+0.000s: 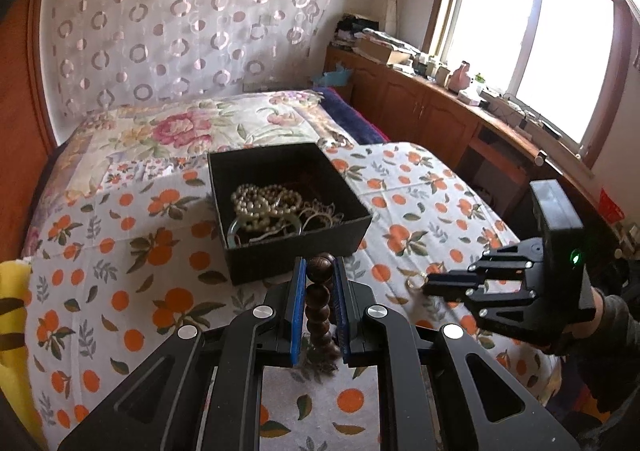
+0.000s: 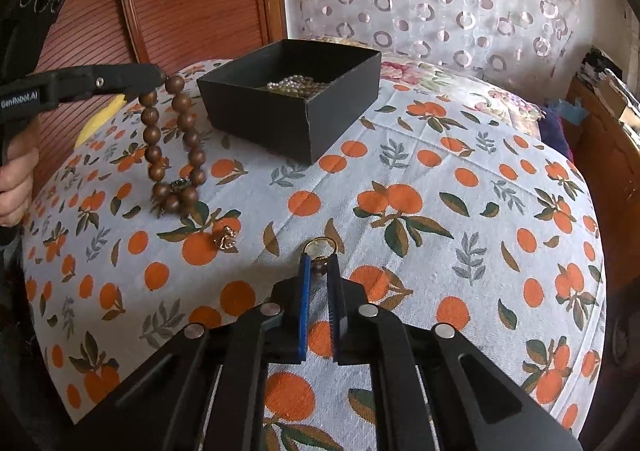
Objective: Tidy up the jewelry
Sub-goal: 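Carry the bead bracelet over the box with the left tool while the right tool carries the ring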
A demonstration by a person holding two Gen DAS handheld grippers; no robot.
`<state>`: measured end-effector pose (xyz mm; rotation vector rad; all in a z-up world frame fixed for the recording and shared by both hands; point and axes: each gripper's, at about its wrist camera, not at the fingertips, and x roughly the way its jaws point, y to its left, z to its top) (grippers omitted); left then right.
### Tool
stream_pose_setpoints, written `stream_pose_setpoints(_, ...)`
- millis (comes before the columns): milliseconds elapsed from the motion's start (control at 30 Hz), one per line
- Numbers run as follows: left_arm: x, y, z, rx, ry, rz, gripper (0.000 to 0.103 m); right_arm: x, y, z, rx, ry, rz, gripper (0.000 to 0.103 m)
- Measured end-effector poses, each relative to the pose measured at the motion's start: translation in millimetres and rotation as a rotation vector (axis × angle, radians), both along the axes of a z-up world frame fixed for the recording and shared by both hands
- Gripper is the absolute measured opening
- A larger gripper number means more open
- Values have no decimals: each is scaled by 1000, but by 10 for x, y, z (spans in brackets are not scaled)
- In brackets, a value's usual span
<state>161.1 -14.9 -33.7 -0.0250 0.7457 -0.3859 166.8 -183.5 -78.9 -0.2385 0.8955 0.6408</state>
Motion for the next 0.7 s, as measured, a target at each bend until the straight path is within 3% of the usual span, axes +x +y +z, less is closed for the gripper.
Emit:
stream_pose_setpoints(267, 23, -43, 249, -4, -58, -3, 12, -18, -19, 138, 14, -31, -2, 9)
stream_pose_setpoints(700, 220, -198, 668, 33, -166, 4, 12, 235, 231, 698, 88, -149, 27, 9)
